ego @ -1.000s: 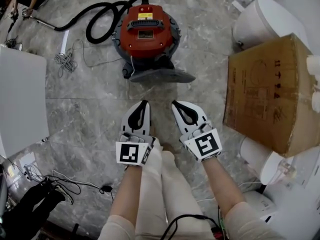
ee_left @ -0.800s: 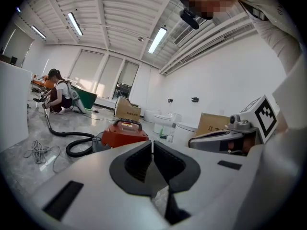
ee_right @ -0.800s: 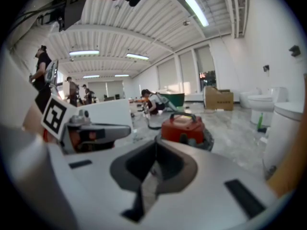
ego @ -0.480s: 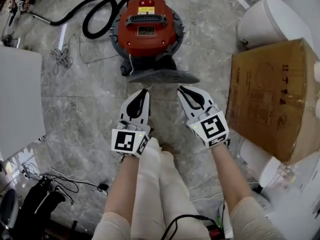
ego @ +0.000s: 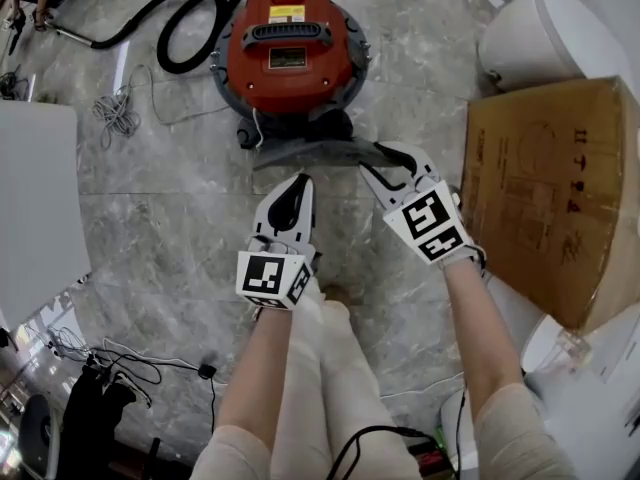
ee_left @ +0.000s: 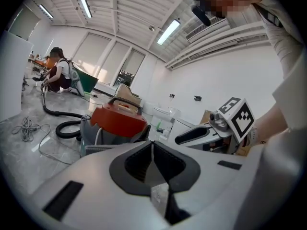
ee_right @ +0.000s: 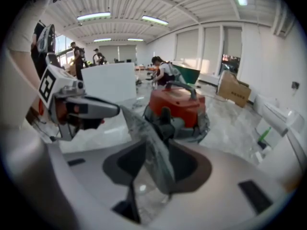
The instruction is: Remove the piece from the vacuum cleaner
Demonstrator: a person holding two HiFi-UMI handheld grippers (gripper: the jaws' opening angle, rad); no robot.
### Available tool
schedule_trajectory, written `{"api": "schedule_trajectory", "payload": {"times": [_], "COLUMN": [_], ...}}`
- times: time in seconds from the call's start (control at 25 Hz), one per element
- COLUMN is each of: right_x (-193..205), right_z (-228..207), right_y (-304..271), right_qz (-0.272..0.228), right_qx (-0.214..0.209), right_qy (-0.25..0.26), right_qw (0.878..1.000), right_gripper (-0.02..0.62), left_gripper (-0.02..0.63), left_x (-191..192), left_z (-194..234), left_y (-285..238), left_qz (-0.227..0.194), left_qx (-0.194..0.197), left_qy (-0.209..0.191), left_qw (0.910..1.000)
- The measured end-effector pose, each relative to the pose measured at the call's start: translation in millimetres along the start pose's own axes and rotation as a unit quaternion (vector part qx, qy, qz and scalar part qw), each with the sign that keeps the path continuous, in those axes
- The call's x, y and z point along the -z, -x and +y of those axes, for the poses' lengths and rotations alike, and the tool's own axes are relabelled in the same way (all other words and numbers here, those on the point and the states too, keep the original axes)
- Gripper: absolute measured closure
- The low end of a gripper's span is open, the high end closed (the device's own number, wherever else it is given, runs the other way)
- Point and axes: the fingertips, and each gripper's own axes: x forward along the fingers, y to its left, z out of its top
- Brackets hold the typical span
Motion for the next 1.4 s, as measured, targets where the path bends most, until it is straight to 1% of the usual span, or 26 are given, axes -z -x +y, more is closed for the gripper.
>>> {"api": "schedule_trajectory", "payload": {"times": [0.04,0.12,0.28,0.48,0.76,0.84,1.0,1.16,1.4], "right_x": [2.0,4.8,9.1,16.8,24.9,25.6,25.2,27.0,27.5], "right_z": [-0.8,-1.5,-1.1,4.0,10.4,10.8,7.5,7.9,10.7], "right_y": [-4.0,-11.6,-25.8,-37.8,-50.3,-52.5,-53.8,-53.1,-48.4], "right_qz": [0.013,0.032,0.061,0.106,0.143,0.143,0.134,0.130,0.128], "right_qx": [-0.007,-0.021,-0.045,-0.091,-0.122,-0.119,-0.097,-0.079,-0.057], "right_qy": [0.007,0.016,0.023,0.049,0.065,0.067,0.066,0.076,0.095], "right_qw": [1.000,0.999,0.997,0.989,0.980,0.980,0.984,0.985,0.986], "right_gripper": [0.451,0.437,0.422,0.420,0.423,0.428,0.494,0.546,0.569], "left_gripper": [0.586,0.586,0.586,0.586,0.584,0.584,0.584,0.584,0.584], "left_x": [2.1,6.1,10.6,14.5,18.3,20.3,24.7,27.7,30.3], "left_z": [0.3,1.9,5.8,8.6,15.0,16.9,19.7,20.7,22.2], "left_y": [-2.0,-6.1,-13.7,-19.4,-23.3,-24.2,-26.0,-26.1,-24.9], "left_qz": [0.003,0.007,0.013,0.015,0.018,0.019,0.021,0.024,0.028], "left_qx": [0.000,-0.002,-0.003,-0.004,-0.010,-0.012,-0.014,-0.016,-0.017], "left_qy": [0.001,0.006,0.011,0.021,0.025,0.026,0.036,0.039,0.039], "left_qw": [1.0000,1.0000,0.9999,0.9997,0.9995,0.9994,0.9990,0.9988,0.9987]}}
